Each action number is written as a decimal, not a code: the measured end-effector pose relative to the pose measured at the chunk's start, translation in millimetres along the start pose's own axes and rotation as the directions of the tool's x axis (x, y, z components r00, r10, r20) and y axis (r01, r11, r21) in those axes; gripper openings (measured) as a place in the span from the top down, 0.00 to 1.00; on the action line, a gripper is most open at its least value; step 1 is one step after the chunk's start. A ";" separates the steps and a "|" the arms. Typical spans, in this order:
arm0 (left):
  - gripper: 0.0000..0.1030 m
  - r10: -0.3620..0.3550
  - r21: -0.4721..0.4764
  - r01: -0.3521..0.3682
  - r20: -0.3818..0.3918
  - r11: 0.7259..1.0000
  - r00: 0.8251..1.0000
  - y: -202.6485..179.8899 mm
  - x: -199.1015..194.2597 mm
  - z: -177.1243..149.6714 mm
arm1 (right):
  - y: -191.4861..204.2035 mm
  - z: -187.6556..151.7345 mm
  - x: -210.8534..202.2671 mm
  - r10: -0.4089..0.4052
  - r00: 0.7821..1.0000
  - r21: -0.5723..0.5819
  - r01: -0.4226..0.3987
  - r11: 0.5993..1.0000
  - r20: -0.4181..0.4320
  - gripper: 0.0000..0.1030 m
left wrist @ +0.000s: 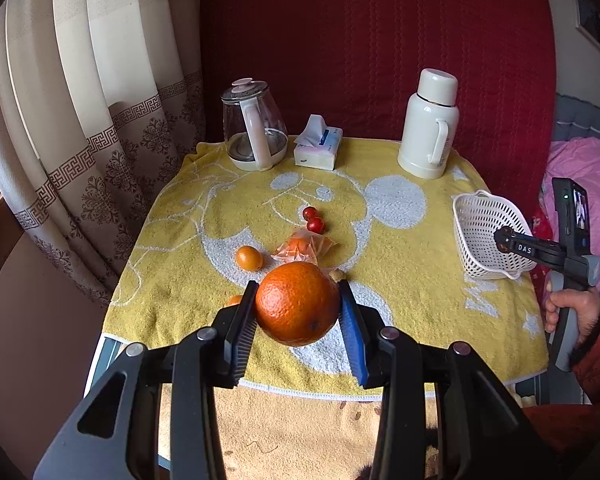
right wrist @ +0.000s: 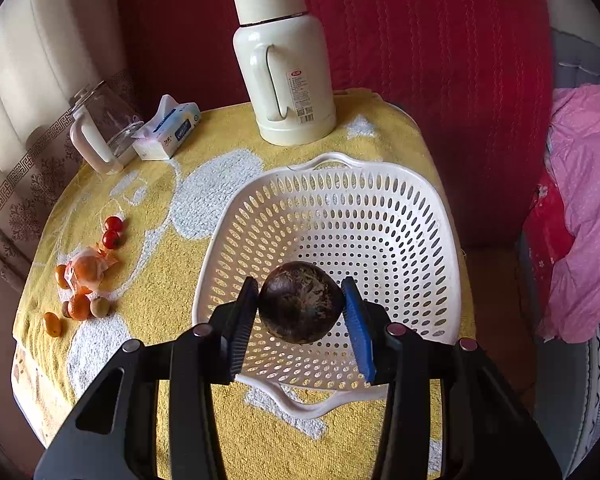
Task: Organize fruits
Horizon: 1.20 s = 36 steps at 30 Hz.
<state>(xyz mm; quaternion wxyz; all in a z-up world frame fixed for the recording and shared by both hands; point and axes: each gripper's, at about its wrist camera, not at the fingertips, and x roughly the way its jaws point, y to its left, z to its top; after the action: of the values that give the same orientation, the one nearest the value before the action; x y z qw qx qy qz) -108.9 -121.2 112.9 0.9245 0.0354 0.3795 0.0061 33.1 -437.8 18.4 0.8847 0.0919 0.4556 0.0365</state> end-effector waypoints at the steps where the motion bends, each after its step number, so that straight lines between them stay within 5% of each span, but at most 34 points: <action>1: 0.62 -0.003 0.004 0.003 0.001 1.000 1.000 -2.1 -0.5 0.4 | -0.9 0.8 0.0 0.003 1.000 0.000 -0.003 1.000 0.002 0.55; 5: 0.62 -0.015 0.020 0.015 0.002 1.000 1.000 -9.9 1.3 4.6 | -4.0 4.6 -5.4 0.031 0.999 0.010 -0.031 0.999 0.028 0.33; 18: 0.62 -0.142 0.135 0.139 0.017 0.981 0.990 -59.0 25.7 35.4 | -35.0 6.2 -56.0 0.028 0.991 0.101 -0.041 0.994 0.128 0.33; 28: 0.62 -0.364 0.214 0.372 -0.078 0.903 0.928 -149.2 89.2 69.8 | -70.8 -14.6 -93.7 -0.032 0.988 0.205 -0.001 0.979 0.154 0.30; 36: 0.62 -0.422 0.290 0.456 -0.176 0.841 0.890 -216.3 135.0 71.3 | -91.4 -33.6 -106.3 -0.069 0.987 0.270 0.028 0.962 0.143 0.30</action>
<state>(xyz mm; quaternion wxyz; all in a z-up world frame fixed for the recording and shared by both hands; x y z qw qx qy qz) 33.9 -336.1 53.7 0.8613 0.0984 0.4213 -0.2663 -57.8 -538.8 66.4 0.8968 0.2017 0.3900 -0.0540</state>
